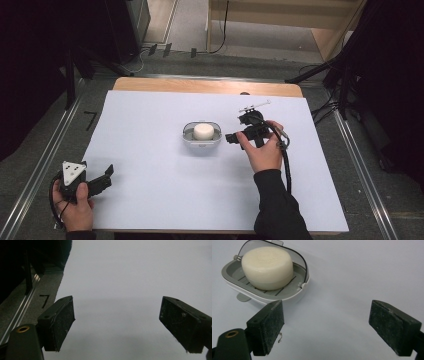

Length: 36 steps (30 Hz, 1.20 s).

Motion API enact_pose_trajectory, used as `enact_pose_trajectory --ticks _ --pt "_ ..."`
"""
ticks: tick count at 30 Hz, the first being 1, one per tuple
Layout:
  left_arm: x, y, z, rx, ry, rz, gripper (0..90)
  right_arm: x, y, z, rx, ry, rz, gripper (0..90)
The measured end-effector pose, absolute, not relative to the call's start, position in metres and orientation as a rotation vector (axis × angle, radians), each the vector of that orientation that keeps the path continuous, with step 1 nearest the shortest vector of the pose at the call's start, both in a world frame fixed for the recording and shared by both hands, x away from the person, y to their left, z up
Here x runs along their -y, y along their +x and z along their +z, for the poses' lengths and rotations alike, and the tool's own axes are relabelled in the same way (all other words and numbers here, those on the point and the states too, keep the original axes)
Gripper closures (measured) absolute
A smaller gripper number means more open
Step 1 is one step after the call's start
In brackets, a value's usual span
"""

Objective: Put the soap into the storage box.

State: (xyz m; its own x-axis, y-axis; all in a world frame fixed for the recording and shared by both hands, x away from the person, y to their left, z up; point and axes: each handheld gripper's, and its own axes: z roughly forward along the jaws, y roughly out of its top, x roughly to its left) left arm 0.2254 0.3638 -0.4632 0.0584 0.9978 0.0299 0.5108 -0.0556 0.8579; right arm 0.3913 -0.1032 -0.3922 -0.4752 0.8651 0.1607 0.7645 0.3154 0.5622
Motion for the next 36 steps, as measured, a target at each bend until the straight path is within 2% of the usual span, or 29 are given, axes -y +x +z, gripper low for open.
enact_pose_trajectory --ticks 36 --pt "-0.363 0.225 -0.463 -1.522 1.66 0.903 13.9 0.202 0.345 -0.431 -2.287 1.614 0.907 13.1"
